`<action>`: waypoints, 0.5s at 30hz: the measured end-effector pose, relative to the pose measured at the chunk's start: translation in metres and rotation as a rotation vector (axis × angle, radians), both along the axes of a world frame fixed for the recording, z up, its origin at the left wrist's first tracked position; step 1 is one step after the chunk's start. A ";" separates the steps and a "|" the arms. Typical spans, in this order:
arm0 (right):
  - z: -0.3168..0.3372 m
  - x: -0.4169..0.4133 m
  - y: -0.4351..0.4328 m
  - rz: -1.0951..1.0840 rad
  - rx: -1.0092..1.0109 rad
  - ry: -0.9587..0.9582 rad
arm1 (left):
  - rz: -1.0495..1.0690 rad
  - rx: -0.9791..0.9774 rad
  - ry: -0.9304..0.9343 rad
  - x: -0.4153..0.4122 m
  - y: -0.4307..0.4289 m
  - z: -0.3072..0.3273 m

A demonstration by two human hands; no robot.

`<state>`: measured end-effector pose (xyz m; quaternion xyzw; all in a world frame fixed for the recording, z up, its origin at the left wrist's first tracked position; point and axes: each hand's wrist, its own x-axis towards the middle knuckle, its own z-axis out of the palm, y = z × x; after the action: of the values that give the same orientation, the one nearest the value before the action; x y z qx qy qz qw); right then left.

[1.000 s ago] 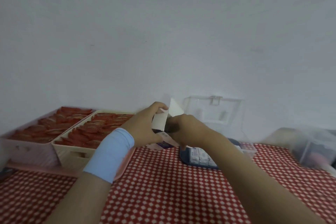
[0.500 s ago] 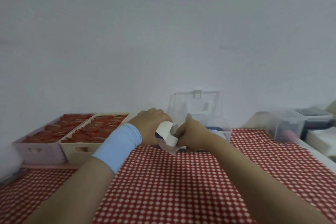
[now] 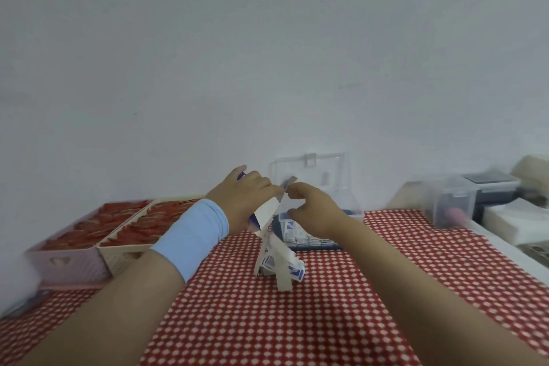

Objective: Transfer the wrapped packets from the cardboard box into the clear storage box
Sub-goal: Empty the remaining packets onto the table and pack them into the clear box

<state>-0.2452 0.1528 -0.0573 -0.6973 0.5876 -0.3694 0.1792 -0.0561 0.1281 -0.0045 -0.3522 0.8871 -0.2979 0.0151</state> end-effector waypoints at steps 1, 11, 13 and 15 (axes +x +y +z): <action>0.000 0.003 0.000 0.026 0.001 -0.024 | -0.041 -0.028 0.012 0.002 0.001 0.000; -0.002 0.018 -0.005 0.176 -0.080 -0.111 | -0.387 -0.280 0.044 0.019 -0.003 0.001; -0.001 0.018 -0.006 0.175 -0.083 -0.125 | -0.358 -0.261 0.077 0.022 -0.007 0.003; 0.003 0.017 -0.007 0.159 -0.085 -0.132 | -0.302 -0.245 0.146 0.027 -0.011 0.006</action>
<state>-0.2286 0.1454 -0.0545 -0.7229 0.5009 -0.4238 0.2166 -0.0286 0.1171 0.0013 -0.2352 0.8857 -0.3762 -0.1369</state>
